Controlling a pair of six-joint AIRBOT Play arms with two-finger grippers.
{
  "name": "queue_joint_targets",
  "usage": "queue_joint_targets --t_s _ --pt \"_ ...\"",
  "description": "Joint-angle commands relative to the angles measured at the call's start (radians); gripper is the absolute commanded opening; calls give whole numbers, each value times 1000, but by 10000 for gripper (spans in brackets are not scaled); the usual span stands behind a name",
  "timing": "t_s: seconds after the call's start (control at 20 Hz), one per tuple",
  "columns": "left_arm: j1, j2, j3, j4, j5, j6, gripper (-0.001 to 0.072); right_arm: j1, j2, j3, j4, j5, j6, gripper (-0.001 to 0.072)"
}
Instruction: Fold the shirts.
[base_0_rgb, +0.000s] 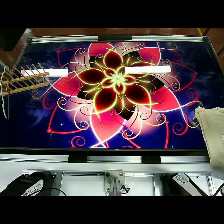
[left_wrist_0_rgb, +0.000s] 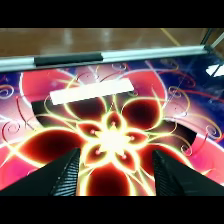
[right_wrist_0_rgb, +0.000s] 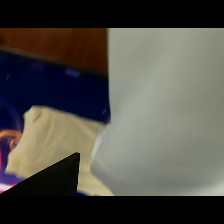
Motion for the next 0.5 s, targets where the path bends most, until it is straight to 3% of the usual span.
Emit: queue_joint_targets --t_s 0.0,0.15,0.3,0.45 --pt "0 -19 -29 33 -61 3 540 174 17 -140 144 142 23 550" --pt "0 -66 -29 46 -135 2 475 494 14 -236 212 -2 101 550" --pt "0 -146 -29 47 -197 1 467 781 -37 -246 290 -218 202 550" --pt "-10 -224 -29 55 -238 -1 466 999 -93 -246 262 -366 106 550"
